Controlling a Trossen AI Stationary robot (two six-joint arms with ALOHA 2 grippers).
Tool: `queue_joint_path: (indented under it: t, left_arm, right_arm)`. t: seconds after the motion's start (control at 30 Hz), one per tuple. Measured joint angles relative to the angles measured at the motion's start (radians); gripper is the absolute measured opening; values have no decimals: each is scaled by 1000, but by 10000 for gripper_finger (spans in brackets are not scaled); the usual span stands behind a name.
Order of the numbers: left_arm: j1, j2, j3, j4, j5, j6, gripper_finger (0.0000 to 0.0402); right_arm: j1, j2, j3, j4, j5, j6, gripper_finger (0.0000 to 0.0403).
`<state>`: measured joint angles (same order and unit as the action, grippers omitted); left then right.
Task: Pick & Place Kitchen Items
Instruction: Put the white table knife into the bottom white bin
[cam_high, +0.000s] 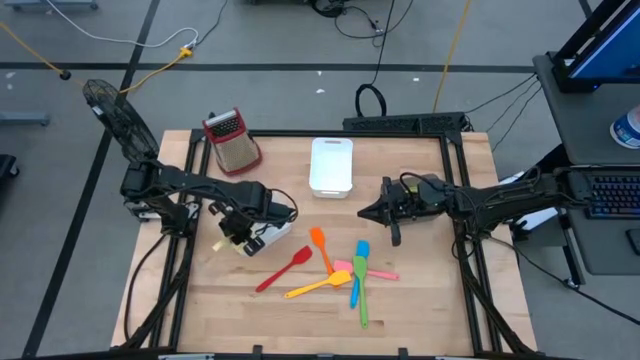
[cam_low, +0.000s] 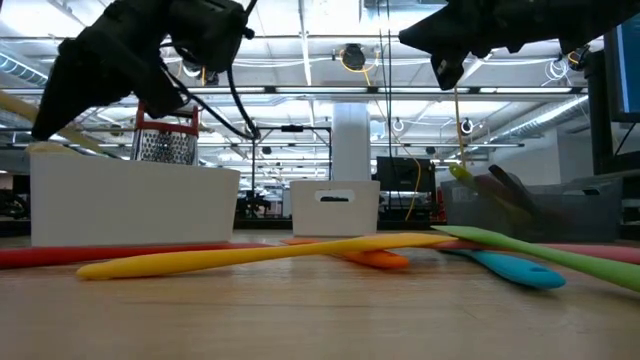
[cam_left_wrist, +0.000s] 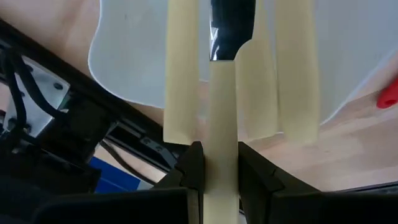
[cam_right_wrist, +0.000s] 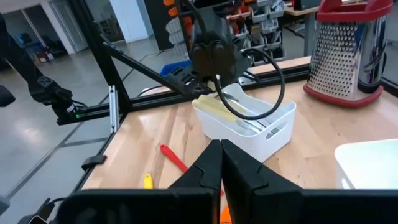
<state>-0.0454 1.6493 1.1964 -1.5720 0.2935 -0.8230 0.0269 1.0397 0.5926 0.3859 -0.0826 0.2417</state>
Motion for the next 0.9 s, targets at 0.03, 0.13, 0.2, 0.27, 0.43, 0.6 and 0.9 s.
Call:
queue_joint_path:
  t: [0.03,0.13,0.2,0.27,0.43,0.6,0.9]
  left_arm:
    - [3,0,-2,0,-4,0,52]
    - [20,0,-2,1,-12,10,52]
    - [37,0,-2,2,-29,26,52]
    - [59,0,-2,2,-31,46,52]
    - [118,0,-1,2,-34,101,52]
    - [164,0,-2,2,-45,140,52]
    - [199,10,-1,48,-50,155,52]
  right_arm:
    - [0,0,0,0,0,0,0]
    - [0,0,0,-2,0,0,0]
    - [0,0,0,-4,0,0,0]
    - [0,0,0,-3,0,3,0]
    - [0,0,0,-3,0,7,0]
    - [0,0,0,-3,1,7,0]
    - [0,0,0,-3,3,8,0]
